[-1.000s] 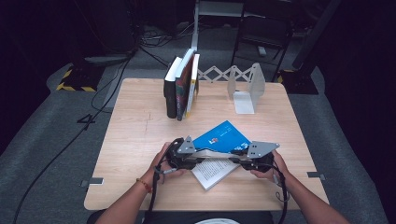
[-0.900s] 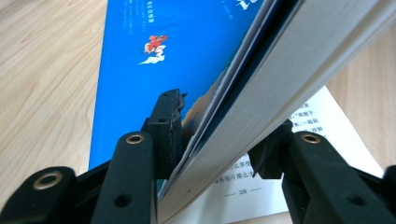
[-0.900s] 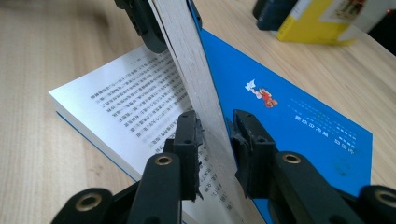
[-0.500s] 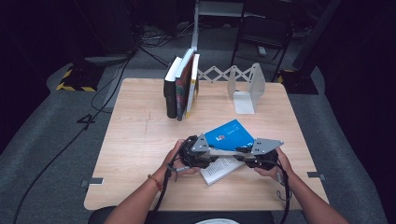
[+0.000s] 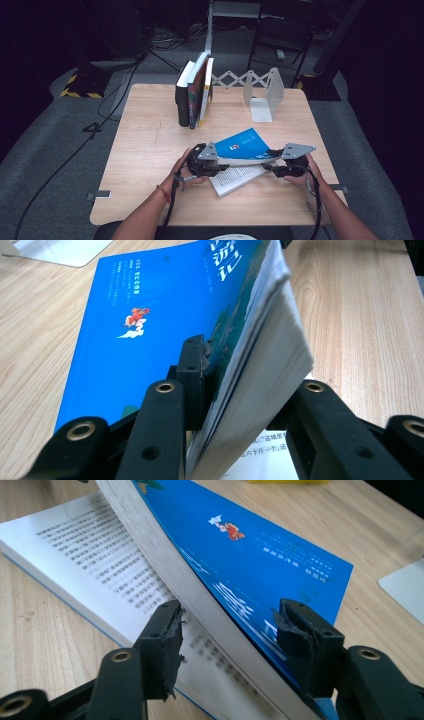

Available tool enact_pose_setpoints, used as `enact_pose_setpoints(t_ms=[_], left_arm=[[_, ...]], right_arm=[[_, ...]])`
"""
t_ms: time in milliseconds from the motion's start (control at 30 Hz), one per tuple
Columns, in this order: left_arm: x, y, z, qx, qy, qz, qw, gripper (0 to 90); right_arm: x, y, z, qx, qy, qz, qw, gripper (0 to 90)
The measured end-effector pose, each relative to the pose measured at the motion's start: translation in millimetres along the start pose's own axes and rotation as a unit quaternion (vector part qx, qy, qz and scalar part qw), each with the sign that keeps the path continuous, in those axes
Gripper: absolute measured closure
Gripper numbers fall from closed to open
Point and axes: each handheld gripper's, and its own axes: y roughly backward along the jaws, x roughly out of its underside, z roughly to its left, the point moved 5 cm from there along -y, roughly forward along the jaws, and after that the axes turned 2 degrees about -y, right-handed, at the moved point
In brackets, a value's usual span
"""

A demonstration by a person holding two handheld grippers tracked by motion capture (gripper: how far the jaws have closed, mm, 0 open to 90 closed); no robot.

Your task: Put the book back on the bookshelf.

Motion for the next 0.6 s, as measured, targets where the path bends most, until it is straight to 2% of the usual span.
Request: enact_pose_setpoints(t_ms=[33,167,200,267,400,433,467,600], left_arm=[[1.3,2.3,2.7,0.002,0.004,-0.006,1.0,69.2],[3.7,4.3,5.5,0.003,0.003,-0.001,1.0,68.3],[4.5,5.1,6.5,0.003,0.005,0.0,1.0,68.3],[5.8,8.8,8.7,-0.005,0.014,0.002,0.9999,62.8],[5.8,16.5,7.8,-0.016,0.016,0.009,0.9997,50.9],[4.5,18.3,5.9,-0.018,0.012,0.009,0.9997,49.5],[0.8,20.9,0.6,-0.024,-0.003,0.017,0.9996,45.7],[-4.9,23.0,-4.8,-0.034,-0.013,0.022,0.9991,42.8]], right_arm=[[1.2,0.5,-3.1,0.005,0.016,0.0,0.9999,51.9],[1.7,-1.2,-1.3,-0.001,0.028,-0.007,0.9996,58.8],[1.0,-2.3,1.8,0.0,0.041,-0.003,0.9991,61.0],[-2.7,-2.8,5.7,0.009,0.055,0.0,0.9984,63.5],[-9.9,-5.1,15.3,0.012,0.066,0.004,0.9977,67.8],[-12.2,-6.3,18.5,0.015,0.073,0.007,0.9972,68.5],[-17.1,-8.9,24.9,0.015,0.082,0.013,0.9964,69.7],[-24.2,-13.4,31.6,0.011,0.083,0.014,0.9964,70.8]])
